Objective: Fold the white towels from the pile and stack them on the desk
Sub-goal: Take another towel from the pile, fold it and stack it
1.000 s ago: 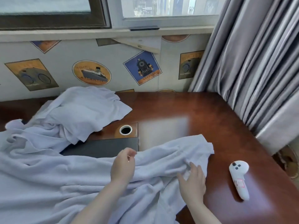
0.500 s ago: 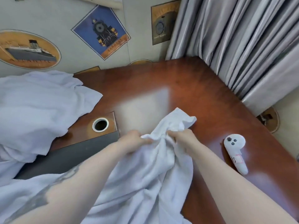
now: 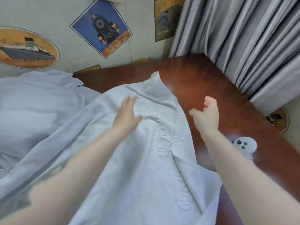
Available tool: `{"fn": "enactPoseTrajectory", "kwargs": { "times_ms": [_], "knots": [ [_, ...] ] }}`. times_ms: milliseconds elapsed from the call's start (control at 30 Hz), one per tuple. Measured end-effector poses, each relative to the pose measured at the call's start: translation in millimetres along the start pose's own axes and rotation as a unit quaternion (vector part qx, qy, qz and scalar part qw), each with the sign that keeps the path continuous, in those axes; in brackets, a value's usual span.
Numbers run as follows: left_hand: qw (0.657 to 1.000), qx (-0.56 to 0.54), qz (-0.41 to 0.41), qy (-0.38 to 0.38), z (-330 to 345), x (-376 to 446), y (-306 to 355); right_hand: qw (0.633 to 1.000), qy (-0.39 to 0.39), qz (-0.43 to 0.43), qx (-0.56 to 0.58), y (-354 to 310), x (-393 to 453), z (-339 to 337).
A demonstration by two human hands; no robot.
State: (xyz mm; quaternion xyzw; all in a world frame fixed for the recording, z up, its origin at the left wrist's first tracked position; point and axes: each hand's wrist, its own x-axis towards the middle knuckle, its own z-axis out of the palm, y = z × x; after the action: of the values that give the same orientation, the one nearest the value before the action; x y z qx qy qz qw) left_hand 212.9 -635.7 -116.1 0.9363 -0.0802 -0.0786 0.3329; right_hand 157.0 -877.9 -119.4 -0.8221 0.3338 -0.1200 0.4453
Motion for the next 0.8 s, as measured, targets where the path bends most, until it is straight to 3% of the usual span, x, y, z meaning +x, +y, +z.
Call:
{"fn": "enactPoseTrajectory", "kwargs": {
  "times_ms": [67, 133, 200, 300, 400, 467, 533, 600, 667, 733, 800],
  "knots": [
    [0.998, 0.048, -0.004, -0.037, 40.2, -54.4, -8.4, 0.995, -0.067, -0.071, -0.035, 35.6, -51.4, 7.2],
    [0.990, 0.122, -0.032, -0.069, 76.8, -104.8, -20.3, 0.976, -0.137, -0.083, -0.147, 71.7, -98.8, 15.6],
    [0.980, 0.183, -0.038, -0.065, 100.8, -152.9, -23.7, 0.961, -0.137, -0.072, -0.231, 100.9, -134.8, 10.0],
    [0.983, 0.184, 0.018, 0.009, 114.8, -201.4, -20.3, 0.959, -0.097, -0.113, -0.241, 118.0, -153.1, -17.8],
    [0.975, 0.221, 0.032, 0.008, 123.0, -227.4, -12.1, 0.956, -0.110, -0.115, -0.247, 118.8, -146.3, -55.9],
    [0.971, 0.238, 0.038, 0.013, 133.5, -236.9, -8.0, 0.982, -0.061, -0.044, -0.174, 120.4, -136.2, -85.4],
    [0.965, 0.258, 0.052, 0.011, 148.3, -247.7, -4.4, 0.988, 0.059, -0.005, -0.140, 128.2, -133.2, -115.0],
    [0.964, 0.259, 0.065, -0.002, 164.7, -260.6, 3.5, 0.980, 0.137, -0.001, -0.146, 136.3, -141.8, -134.8],
    [0.963, 0.256, 0.085, -0.002, 182.5, -274.4, 15.8, 0.970, 0.154, -0.043, -0.181, 141.6, -155.4, -136.3],
    [0.958, 0.266, 0.106, 0.009, 194.8, -284.8, 28.5, 0.966, 0.080, -0.147, -0.197, 142.9, -175.5, -122.4],
    [0.954, 0.274, 0.123, -0.004, 193.9, -286.9, 35.8, 0.919, -0.077, -0.281, -0.265, 152.8, -196.8, -98.8]
  ]
}}
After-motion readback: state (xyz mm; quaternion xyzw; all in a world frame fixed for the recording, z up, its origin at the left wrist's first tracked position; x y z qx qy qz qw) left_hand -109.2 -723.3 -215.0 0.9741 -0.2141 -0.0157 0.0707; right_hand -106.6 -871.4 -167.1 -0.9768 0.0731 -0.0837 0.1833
